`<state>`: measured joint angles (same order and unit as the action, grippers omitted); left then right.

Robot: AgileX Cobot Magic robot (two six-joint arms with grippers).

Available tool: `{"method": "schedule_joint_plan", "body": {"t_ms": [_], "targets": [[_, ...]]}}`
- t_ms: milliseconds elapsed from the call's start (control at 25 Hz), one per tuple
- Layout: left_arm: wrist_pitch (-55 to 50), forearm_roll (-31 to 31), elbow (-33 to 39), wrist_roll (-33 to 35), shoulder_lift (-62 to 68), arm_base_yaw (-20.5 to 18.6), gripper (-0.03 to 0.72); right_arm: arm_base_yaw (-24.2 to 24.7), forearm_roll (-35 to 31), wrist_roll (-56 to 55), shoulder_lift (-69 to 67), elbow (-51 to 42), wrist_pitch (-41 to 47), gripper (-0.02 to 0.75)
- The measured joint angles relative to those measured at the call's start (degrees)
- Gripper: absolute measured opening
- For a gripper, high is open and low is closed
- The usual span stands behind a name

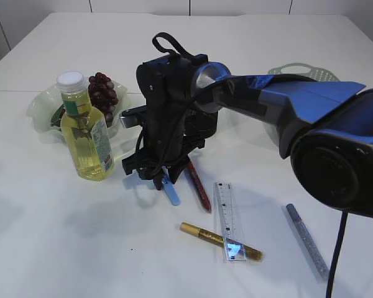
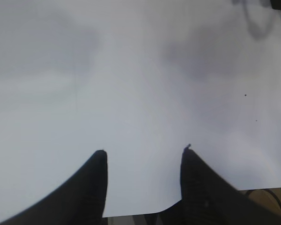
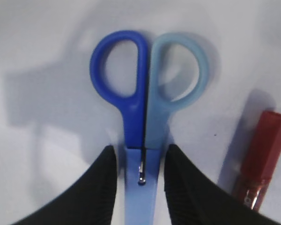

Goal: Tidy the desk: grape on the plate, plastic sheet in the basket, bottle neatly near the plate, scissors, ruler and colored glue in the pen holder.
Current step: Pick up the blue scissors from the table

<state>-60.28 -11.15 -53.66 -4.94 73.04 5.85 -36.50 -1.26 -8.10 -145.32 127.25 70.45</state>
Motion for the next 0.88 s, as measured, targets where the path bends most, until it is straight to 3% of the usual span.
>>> {"method": "schedule_joint_plan", "body": {"t_ms": [600, 880], "targets": [[0.09, 0.09, 0.0, 0.0, 0.0, 0.0, 0.372, 0.0, 0.38, -0.41, -0.02, 0.0, 0.0, 0.187], [0.09, 0.09, 0.0, 0.0, 0.0, 0.0, 0.372, 0.0, 0.38, -0.41, -0.12, 0.36, 0.0, 0.175]]}}
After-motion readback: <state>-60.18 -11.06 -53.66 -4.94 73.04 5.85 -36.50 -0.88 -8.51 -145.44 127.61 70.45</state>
